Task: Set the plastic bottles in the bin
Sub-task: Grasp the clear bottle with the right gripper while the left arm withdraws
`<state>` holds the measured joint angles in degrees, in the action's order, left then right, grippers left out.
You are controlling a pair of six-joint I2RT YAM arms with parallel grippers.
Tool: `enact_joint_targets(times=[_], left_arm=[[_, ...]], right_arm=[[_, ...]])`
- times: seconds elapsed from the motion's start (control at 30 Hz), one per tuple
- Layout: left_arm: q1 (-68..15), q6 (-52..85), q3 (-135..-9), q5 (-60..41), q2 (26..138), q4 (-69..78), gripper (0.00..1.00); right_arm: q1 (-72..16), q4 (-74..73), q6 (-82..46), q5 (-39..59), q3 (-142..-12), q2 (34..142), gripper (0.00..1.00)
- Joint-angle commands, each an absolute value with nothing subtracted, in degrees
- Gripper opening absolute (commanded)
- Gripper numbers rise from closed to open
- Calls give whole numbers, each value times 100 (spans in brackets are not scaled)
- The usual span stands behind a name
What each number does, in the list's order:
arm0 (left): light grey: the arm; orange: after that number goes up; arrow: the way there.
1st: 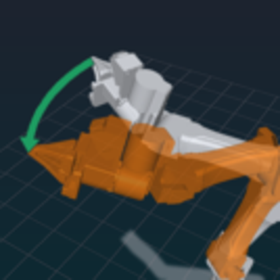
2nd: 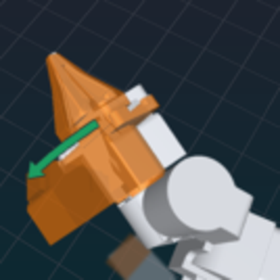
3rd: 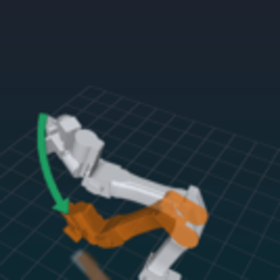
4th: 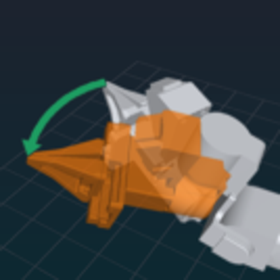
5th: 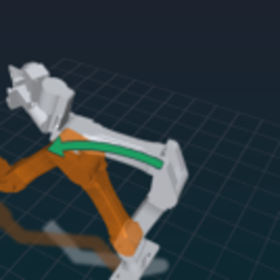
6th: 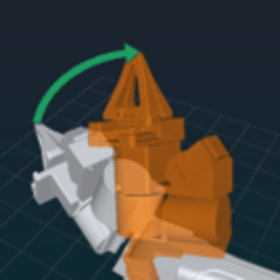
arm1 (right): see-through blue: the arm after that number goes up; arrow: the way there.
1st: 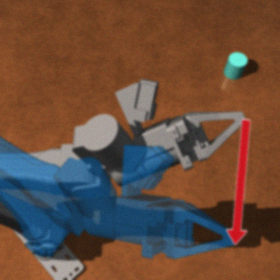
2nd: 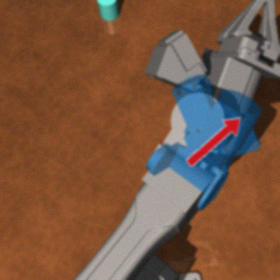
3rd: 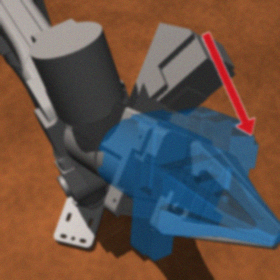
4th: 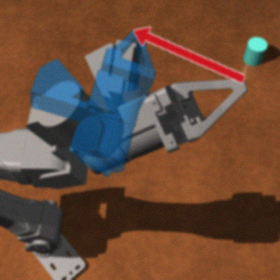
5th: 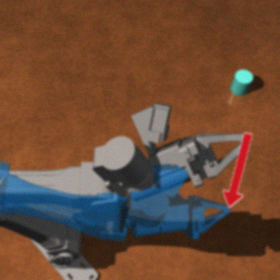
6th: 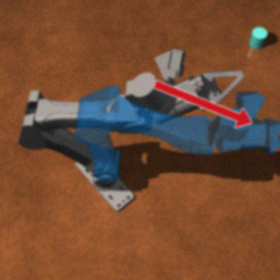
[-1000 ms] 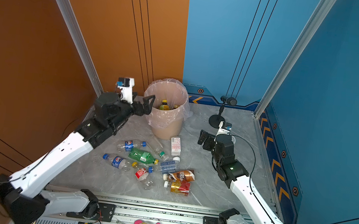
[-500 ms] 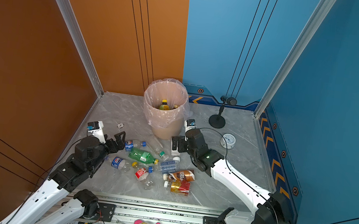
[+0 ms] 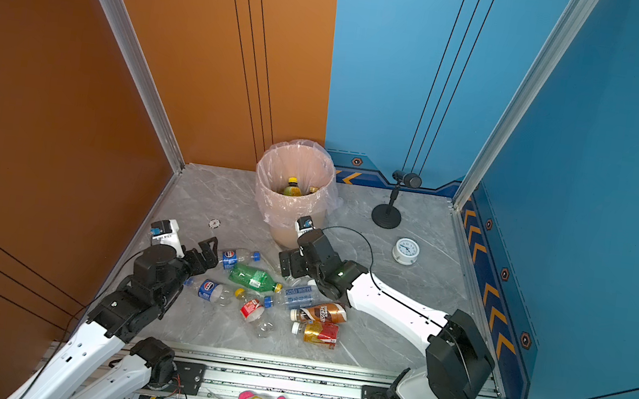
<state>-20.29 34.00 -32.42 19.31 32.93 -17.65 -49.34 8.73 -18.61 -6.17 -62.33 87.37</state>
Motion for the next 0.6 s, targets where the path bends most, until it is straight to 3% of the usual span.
enact_joint_targets(times=[0.0, 0.57], left_arm=[[-1913, 3522, -3175, 1851, 3074, -1998, 98], [-1473, 3679, -2913, 1635, 2385, -2498, 98]], right_arm=[[-4969, 1290, -1665, -421, -6725, 9207, 100], [-5082, 1289, -1304, -659, -7825, 11147, 98]])
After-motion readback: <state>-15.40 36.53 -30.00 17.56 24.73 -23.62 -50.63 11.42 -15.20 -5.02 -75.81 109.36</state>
